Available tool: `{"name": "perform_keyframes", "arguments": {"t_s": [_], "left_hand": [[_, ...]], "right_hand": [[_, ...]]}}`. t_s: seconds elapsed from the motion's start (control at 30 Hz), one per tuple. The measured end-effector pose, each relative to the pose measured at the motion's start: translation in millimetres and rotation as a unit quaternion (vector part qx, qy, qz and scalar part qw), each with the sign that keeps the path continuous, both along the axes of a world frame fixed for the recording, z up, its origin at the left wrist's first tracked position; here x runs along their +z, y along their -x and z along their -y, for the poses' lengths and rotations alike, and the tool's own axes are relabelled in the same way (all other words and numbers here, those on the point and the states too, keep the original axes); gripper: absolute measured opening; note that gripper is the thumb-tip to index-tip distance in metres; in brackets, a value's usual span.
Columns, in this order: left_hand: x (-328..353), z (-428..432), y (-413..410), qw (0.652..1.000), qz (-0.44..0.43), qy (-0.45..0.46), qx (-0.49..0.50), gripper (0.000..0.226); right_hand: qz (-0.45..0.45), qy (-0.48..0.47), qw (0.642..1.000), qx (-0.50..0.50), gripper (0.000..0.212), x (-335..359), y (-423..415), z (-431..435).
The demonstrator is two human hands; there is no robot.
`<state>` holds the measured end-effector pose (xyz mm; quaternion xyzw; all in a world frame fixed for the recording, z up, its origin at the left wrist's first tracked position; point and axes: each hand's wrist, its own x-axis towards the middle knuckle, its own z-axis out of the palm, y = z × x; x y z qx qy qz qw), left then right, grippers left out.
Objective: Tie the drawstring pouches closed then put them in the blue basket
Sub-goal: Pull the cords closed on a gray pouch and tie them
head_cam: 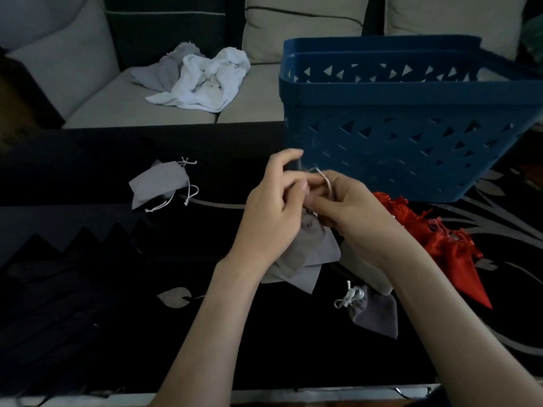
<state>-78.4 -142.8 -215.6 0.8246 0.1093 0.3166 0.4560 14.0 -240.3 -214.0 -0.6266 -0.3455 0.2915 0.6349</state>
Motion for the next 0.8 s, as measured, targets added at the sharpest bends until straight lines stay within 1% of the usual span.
{"name": "perform_keyframes", "arguments": {"t_s": [0.07,0.1,0.13,0.2,0.27,0.37,0.53,0.63,0.7,0.8], "left_hand": [[-1,-5,1,0.999,-0.026,-0.039,-0.002,0.045],[-3,-9,1,0.997,-0.043,-0.061,0.0,0.045],[-5,-13,1,0.995,-0.056,-0.077,0.0,0.042],[-6,-18,2,0.992,-0.078,-0.099,0.013,0.027],[-5,-20,3,0.993,-0.083,-0.081,0.026,0.013],[-1,-19,1,0.996,-0.07,-0.034,0.04,0.01],[-3,-7,-3,0.996,-0.009,0.058,0.068,0.007],[-1,-5,-6,0.994,0.03,0.054,0.088,0.002],[4,-5,-6,0.992,0.056,0.043,0.107,0.01],[8,-2,-6,0.993,0.048,0.054,0.095,0.022]], "right_hand": [[-0.015,0.0,1.0,-0.002,0.031,1,1,-1],[-0.022,-0.004,1.0,-0.006,0.04,1,2,-1],[-0.027,-0.013,1.0,-0.009,0.048,1,3,0],[-0.036,-0.032,0.999,-0.012,0.057,2,4,1],[-0.042,-0.046,0.998,-0.017,0.06,4,5,2],[-0.058,-0.068,0.995,-0.032,0.059,5,3,0],[-0.055,-0.093,0.993,-0.046,0.051,1,2,-4],[-0.041,-0.074,0.996,-0.026,0.037,0,4,-6],[-0.044,-0.062,0.997,-0.011,0.033,-1,8,-7],[-0.02,-0.053,0.998,-0.01,0.032,-3,15,-8]]}}
